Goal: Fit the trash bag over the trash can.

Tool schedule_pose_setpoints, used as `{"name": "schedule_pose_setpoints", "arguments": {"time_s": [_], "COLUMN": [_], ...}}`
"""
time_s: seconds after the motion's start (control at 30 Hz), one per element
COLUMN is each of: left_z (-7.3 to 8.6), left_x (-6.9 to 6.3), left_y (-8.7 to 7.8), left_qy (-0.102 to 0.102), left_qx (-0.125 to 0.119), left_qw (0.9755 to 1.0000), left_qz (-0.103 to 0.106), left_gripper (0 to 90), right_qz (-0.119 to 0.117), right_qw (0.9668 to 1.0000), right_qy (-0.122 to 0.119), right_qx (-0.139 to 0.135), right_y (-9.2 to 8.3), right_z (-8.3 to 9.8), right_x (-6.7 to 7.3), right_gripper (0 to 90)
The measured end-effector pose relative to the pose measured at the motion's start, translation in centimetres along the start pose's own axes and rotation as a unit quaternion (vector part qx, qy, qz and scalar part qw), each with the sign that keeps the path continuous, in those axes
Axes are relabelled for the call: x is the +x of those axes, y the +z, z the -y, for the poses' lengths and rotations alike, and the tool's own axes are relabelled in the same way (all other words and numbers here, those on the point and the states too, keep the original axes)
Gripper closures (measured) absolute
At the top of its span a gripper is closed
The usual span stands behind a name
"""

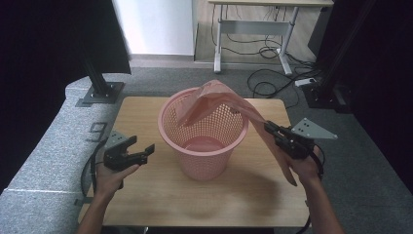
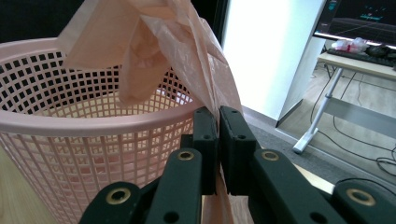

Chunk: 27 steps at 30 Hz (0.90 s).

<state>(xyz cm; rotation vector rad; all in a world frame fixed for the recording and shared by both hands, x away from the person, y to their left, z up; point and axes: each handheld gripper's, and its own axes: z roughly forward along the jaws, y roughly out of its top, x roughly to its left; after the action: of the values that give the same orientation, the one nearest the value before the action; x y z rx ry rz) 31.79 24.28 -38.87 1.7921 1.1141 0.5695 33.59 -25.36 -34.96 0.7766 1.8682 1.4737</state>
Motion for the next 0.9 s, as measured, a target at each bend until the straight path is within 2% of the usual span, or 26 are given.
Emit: {"name": "schedule_pose_setpoints", "arguments": {"time_s": [0.13,0.3,0.37,0.47,0.53,0.6,0.63,0.7,0.77,0.9], "left_z": [0.0,0.2,0.2,0.3,0.4,0.3,0.3,0.3,0.3,0.3], "left_x": [0.1,0.3,0.4,0.5,0.5,0.5,0.4,0.4,0.3,0.2], "left_y": [0.0,-0.1,-0.2,-0.2,-0.2,-0.2,-0.2,-0.2,-0.1,0.2], "left_qy": [-0.004,-0.007,-0.009,-0.009,-0.010,-0.011,-0.010,-0.008,-0.005,-0.002], "left_qx": [-0.002,-0.005,-0.005,-0.005,-0.005,-0.005,-0.006,-0.006,-0.004,-0.001], "left_qw": [1.0000,1.0000,0.9999,0.9999,0.9999,0.9999,0.9999,1.0000,1.0000,1.0000], "left_qz": [-0.001,-0.005,-0.005,-0.006,-0.006,-0.003,-0.002,0.001,0.003,0.003], "left_gripper": [23.9,24.1,24.2,24.2,24.2,24.3,24.3,24.3,24.3,24.2], "right_qz": [-0.004,-0.018,-0.022,-0.027,-0.031,-0.031,-0.022,-0.002,0.000,0.010], "right_qw": [0.9999,0.9998,0.9997,0.9995,0.9993,0.9991,0.9992,0.9991,0.9979,0.9965], "right_qy": [0.010,0.004,0.002,0.013,0.018,0.027,0.031,0.042,0.063,0.074], "right_qx": [-0.008,-0.012,-0.010,-0.012,-0.013,-0.014,-0.014,0.000,0.012,0.039], "right_y": [0.6,1.4,1.4,1.2,1.1,0.9,0.7,0.2,-0.5,-1.1], "right_z": [0.1,0.5,0.7,0.9,1.2,1.7,2.0,2.6,3.3,4.7], "right_x": [0.0,0.5,0.6,0.6,0.7,1.0,1.2,1.6,1.9,2.8], "right_gripper": [82.9,82.3,82.3,81.2,74.2,56.9,46.7,37.2,33.3,28.2]}}
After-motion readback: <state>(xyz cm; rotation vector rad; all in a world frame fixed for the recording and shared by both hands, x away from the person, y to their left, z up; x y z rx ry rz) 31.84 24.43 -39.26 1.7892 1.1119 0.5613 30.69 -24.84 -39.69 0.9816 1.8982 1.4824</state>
